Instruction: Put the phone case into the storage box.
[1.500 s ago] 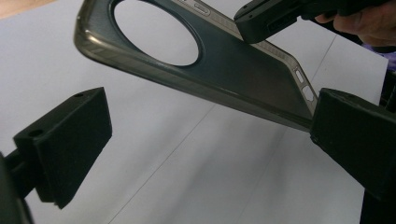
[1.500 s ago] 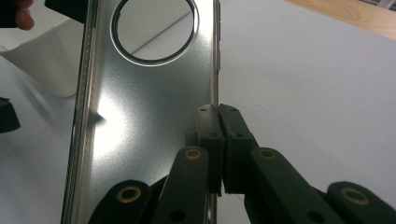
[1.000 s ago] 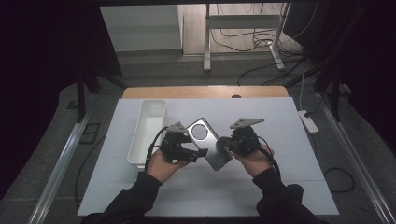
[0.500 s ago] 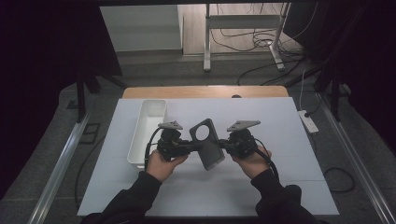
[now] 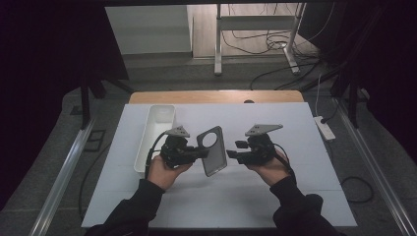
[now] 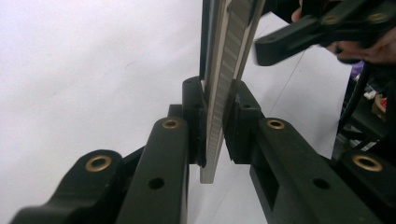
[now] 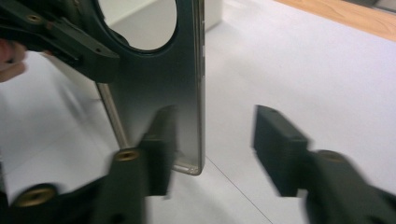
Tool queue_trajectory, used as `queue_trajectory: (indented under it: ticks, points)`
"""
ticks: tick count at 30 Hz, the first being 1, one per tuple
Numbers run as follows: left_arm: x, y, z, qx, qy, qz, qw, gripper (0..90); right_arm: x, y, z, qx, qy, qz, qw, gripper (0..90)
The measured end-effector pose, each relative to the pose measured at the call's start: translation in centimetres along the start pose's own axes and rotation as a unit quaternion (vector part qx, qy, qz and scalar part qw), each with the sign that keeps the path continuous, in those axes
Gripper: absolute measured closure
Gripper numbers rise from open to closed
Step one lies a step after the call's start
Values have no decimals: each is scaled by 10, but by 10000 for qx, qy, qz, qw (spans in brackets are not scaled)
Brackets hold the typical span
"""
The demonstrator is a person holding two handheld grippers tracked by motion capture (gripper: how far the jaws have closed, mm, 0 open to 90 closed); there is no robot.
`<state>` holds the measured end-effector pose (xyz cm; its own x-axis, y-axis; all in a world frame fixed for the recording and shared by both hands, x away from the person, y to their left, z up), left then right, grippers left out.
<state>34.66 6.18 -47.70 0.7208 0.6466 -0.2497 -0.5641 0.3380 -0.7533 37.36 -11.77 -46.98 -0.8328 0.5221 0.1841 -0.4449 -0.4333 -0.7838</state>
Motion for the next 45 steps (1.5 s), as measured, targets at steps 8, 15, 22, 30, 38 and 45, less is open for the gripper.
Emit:
queue_trajectory:
  ticks: [8, 15, 22, 30, 38, 45]
  points:
    - [5, 2, 7, 48, 8, -108, 9999, 798, -5, -1, 5, -253, -366, -173, 9989, 64]
    - [3, 1, 9, 59, 85, -190, 9998, 798, -2, 0, 2, -86, -293, -180, 9994, 40]
    - [-4, -2, 9, 20, 239, -285, 9993, 798, 6, -1, 0, 121, -396, 7, 9991, 42]
    - [-12, -2, 5, 46, 433, -415, 9982, 797, 10, 0, -9, 252, -429, 229, 9985, 271]
    - [-19, -3, 1, 77, 569, -513, 9970, 797, 14, 0, -15, 187, -881, 321, 9954, 566]
    - [-9, -1, 0, 118, 318, -447, 9984, 796, 20, 5, -13, 461, -1274, 458, 9897, 795]
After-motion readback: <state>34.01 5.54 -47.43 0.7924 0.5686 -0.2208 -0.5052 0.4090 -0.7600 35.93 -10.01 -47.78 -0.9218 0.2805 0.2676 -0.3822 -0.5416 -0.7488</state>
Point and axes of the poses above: each handheld gripper's, and its own axes: z roughly backward along the jaws, y roughly out of its underside, x roughly to its left, the point moved 7 cm from there along -z, roughly forward along the jaws, and after that the axes turned 6 degrees about -y, right-handed, at the moved point
